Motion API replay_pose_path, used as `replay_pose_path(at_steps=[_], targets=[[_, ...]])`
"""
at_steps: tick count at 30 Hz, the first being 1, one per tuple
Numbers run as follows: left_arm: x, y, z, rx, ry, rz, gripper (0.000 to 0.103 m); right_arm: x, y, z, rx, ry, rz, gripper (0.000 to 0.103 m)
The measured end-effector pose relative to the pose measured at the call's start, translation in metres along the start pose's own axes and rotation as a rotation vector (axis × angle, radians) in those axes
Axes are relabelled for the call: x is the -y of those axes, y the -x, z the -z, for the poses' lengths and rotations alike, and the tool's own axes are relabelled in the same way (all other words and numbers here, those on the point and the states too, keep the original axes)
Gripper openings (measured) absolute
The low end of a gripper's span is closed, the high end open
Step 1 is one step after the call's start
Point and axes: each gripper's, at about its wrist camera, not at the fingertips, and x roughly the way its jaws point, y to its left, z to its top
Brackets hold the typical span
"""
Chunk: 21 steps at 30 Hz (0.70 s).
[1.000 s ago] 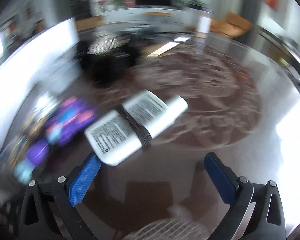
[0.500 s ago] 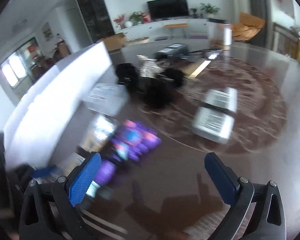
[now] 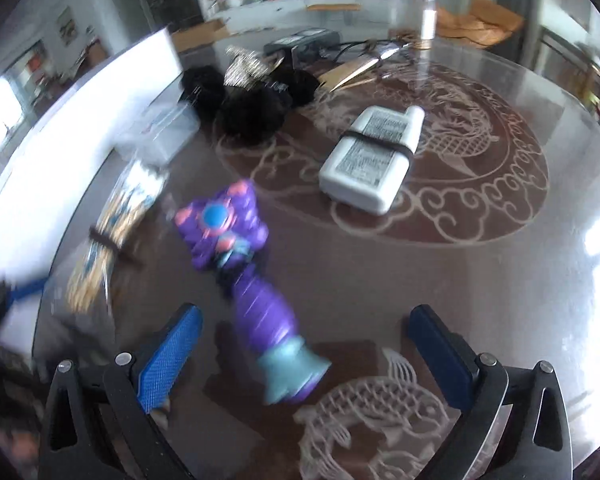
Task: Organize objects
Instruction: 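Grasp the purple toy with the right gripper while the left grasps the bagged cotton swabs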
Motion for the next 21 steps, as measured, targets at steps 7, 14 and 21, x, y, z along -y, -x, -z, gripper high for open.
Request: replay_pose_path(at_steps=[7, 14, 21], targets=[[0.001, -0.039, -0.036, -0.082, -0.009, -0.018, 0.100, 0.003, -0.006, -0.007, -0.032, 0.079, -0.015, 0.103], [0.005, -0.050, -0.054, -0.144, -0.016, -0.008, 0.103, -0.003, -0.018, -0.023, -0.164, 0.219, 0.003, 0.103], [0.007, -0.050, -0.054, -0.106, -0.088, 0.030, 0.086, -0.035, -0.018, -0.047, -0.207, 0.301, -0.019, 0.081]])
